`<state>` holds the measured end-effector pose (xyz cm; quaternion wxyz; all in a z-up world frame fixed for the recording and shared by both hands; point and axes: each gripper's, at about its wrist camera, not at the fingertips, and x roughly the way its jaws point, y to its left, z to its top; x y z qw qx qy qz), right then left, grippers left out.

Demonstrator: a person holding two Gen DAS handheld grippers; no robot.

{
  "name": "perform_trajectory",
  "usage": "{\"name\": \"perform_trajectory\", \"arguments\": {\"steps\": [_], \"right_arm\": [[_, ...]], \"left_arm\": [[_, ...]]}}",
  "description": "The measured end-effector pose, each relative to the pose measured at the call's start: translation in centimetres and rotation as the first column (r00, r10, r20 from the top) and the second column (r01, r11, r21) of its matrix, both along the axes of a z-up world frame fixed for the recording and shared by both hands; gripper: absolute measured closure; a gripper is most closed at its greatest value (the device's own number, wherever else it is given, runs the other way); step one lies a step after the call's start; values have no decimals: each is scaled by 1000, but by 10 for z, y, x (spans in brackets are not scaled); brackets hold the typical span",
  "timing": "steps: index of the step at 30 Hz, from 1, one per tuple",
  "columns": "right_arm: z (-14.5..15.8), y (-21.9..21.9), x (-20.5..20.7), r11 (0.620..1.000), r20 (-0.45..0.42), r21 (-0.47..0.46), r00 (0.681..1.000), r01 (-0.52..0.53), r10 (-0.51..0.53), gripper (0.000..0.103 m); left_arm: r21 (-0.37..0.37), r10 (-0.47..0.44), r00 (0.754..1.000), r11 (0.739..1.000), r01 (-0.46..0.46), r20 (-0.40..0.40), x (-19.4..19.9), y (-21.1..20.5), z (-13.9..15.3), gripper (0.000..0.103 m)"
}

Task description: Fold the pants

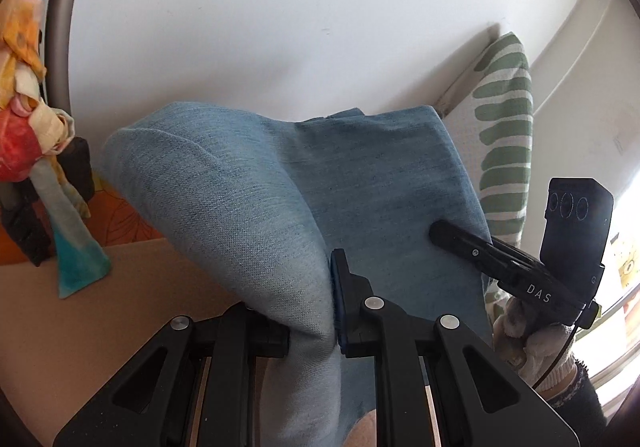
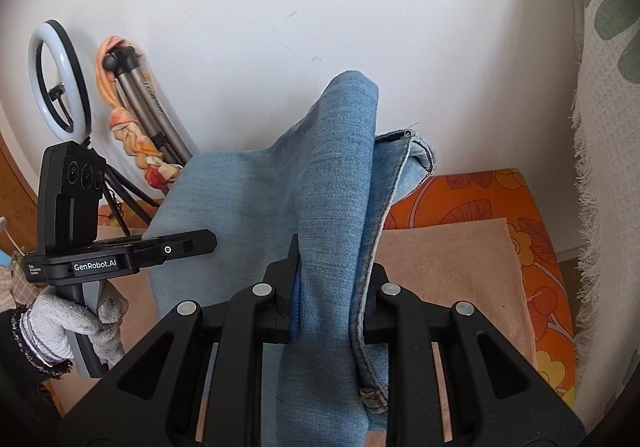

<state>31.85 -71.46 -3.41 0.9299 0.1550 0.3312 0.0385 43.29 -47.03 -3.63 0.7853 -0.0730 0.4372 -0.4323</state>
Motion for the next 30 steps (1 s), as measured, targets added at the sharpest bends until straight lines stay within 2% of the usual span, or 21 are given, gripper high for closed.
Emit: {"name": "perform_trajectory", "arguments": {"steps": [7, 10, 13, 14, 15, 17, 20, 23, 25, 26, 28, 30], "right_arm": [[-39, -16, 33, 1000, -77, -12, 997, -7, 6, 82], [-47, -18, 41, 999, -110, -35, 994, 15, -18, 78], [-51, -16, 44, 997, -133, -65, 989, 49, -57, 69], [-52, -16, 44, 993, -138, -91, 987, 73, -85, 63], [-51, -17, 43, 988, -143, -116, 983, 102, -119, 59], [-49, -22, 39, 979, -155, -141, 973, 148, -170, 58], [-42, -26, 30, 973, -151, -124, 965, 196, -214, 57], [-31, -21, 18, 967, -135, -135, 963, 215, -233, 43], [-21, -17, 8, 964, -123, -150, 964, 219, -238, 42], [-16, -15, 4, 964, -119, -151, 964, 220, -238, 41], [-6, -11, -5, 962, -112, -155, 963, 225, -243, 35], [4, -4, -15, 957, -100, -172, 963, 232, -251, 32]], "left_arm": [[80, 54, 998, 995, -55, 19, 6, 13, -23, 86], [109, 69, 997, 991, -71, 17, 8, 21, -31, 86], [123, 81, 996, 989, -83, 27, 7, 24, -32, 82], [127, 84, 996, 988, -88, 35, 7, 26, -32, 82], [133, 83, 996, 987, -88, 43, 5, 26, -30, 82], [151, 84, 995, 984, -92, 58, 2, 27, -28, 82], [153, 94, 994, 983, -102, 59, -1, 29, -24, 83], [136, 100, 993, 985, -108, 59, -7, 38, -16, 83], [127, 98, 993, 986, -106, 69, -15, 41, -7, 82], [124, 95, 993, 987, -104, 75, -18, 40, -3, 81], [122, 84, 993, 988, -94, 87, -28, 42, 6, 69], [126, 72, 992, 988, -84, 99, -39, 44, 14, 63]]}}
